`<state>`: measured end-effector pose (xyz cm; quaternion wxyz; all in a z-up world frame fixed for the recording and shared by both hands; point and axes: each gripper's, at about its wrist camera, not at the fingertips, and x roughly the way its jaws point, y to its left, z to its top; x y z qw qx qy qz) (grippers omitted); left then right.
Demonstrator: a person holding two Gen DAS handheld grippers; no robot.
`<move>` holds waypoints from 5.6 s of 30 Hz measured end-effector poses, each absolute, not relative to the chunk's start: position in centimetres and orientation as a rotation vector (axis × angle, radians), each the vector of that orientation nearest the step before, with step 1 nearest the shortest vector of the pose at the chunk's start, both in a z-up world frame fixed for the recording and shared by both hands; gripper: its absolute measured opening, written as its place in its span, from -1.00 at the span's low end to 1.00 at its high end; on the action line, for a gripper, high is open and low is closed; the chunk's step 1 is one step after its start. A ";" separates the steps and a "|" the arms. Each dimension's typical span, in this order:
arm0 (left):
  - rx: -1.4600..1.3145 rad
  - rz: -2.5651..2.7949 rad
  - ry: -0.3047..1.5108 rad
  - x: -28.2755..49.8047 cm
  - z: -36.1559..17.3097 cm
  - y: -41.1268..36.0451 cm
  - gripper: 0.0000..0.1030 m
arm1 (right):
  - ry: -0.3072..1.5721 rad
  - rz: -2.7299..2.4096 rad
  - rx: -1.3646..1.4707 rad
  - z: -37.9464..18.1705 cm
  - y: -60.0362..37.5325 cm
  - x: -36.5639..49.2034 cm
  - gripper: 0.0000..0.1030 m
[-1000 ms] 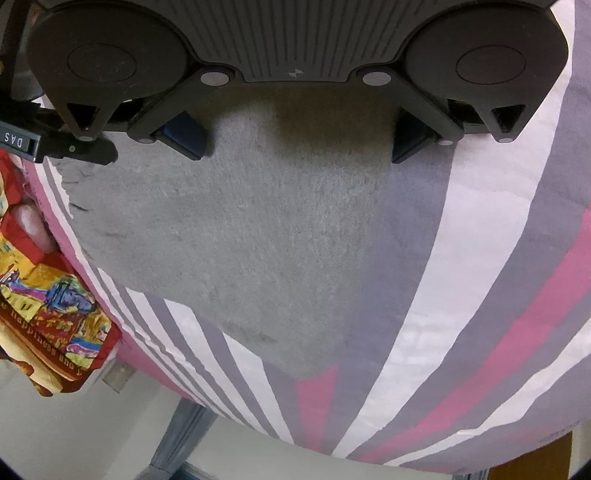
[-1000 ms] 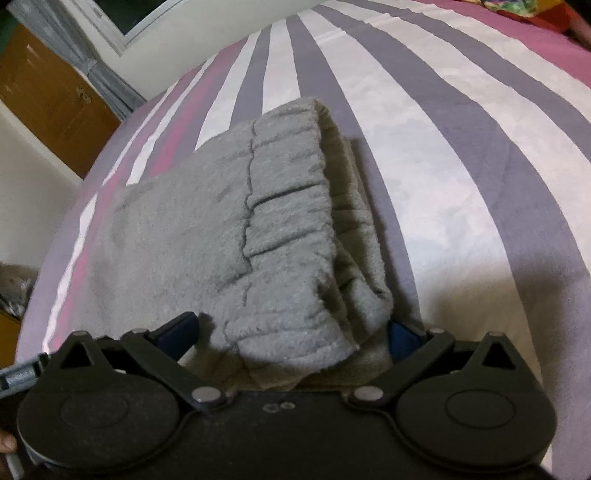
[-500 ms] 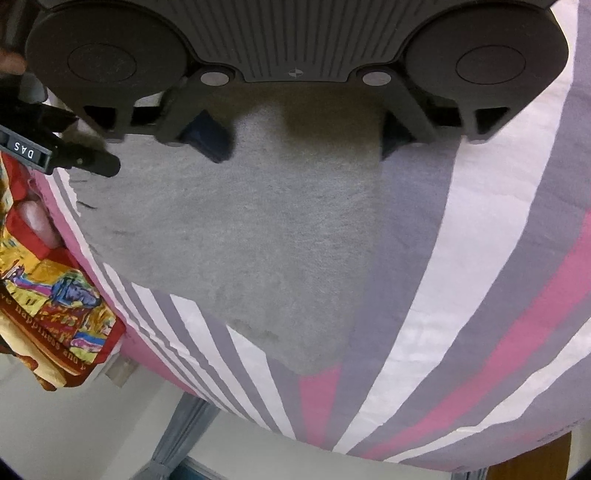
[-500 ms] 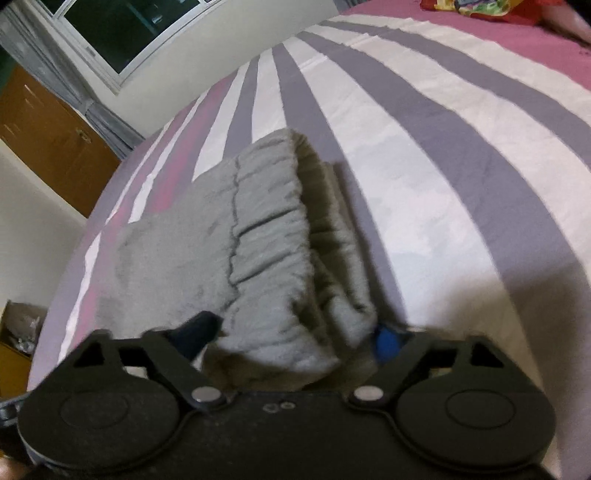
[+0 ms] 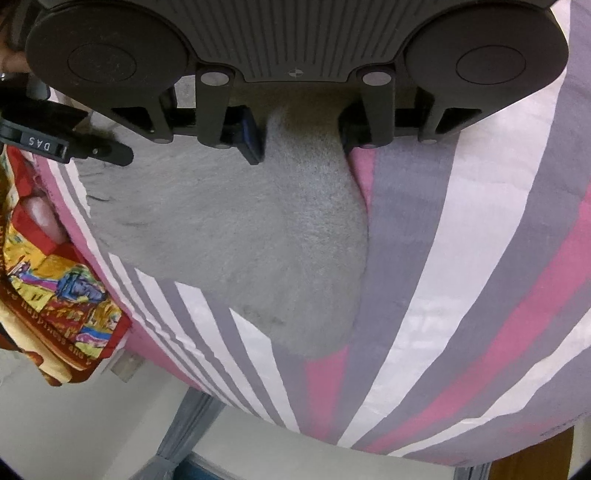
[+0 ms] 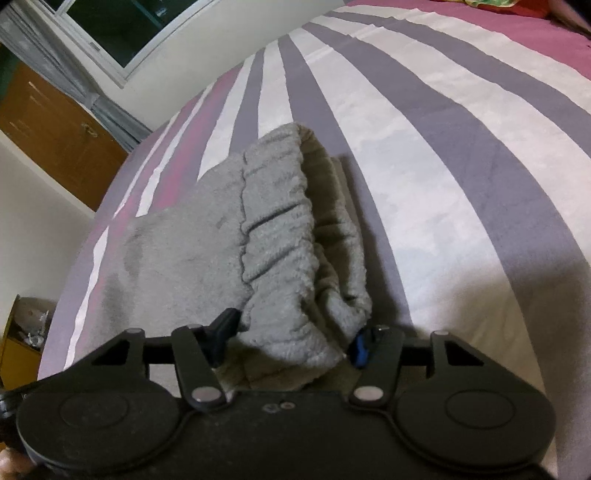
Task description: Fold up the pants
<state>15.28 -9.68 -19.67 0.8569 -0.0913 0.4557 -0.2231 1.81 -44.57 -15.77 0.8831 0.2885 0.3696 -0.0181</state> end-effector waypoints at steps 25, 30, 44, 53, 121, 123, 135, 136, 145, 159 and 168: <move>-0.285 -0.524 0.714 15.8 -11.1 -9.9 -0.44 | 0.505 0.125 0.599 -6.9 -42.5 1.2 0.02; -0.283 -0.502 0.658 18.5 -9.1 -10.0 -0.45 | 0.464 0.145 0.575 -4.9 -42.7 3.8 0.02; -0.142 -0.347 0.847 23.9 -16.7 -11.7 -0.24 | 0.651 -0.084 0.609 -12.4 -46.0 9.1 0.31; -0.145 -0.316 0.714 20.5 -14.9 -10.3 -0.09 | 0.496 -0.150 0.441 -9.1 -45.0 5.5 0.01; 0.114 -0.229 0.799 11.1 -6.6 -13.8 1.00 | 0.614 -0.179 0.311 -5.5 -37.7 -1.8 1.00; 0.069 -0.255 0.762 10.1 -5.9 -13.2 1.00 | 0.631 -0.211 0.286 -4.8 -37.3 -2.2 1.00; 0.115 -0.255 0.759 5.8 -2.5 -12.3 1.00 | 0.590 -0.190 0.202 -1.1 -35.6 -7.0 1.00; 0.101 -0.259 0.766 5.6 -2.4 -12.1 1.00 | 0.580 -0.188 0.192 -0.7 -35.4 -7.5 1.00; 0.097 -0.271 0.754 3.1 -1.8 -11.9 1.00 | 0.527 -0.174 0.163 1.3 -34.2 -10.3 1.00; 0.115 -0.285 0.697 0.8 0.1 -12.0 1.00 | 0.492 -0.190 0.128 1.9 -33.3 -12.0 1.00; 0.102 -0.276 0.696 0.8 0.4 -12.2 1.00 | 0.499 -0.237 0.125 2.0 -33.2 -11.8 1.00</move>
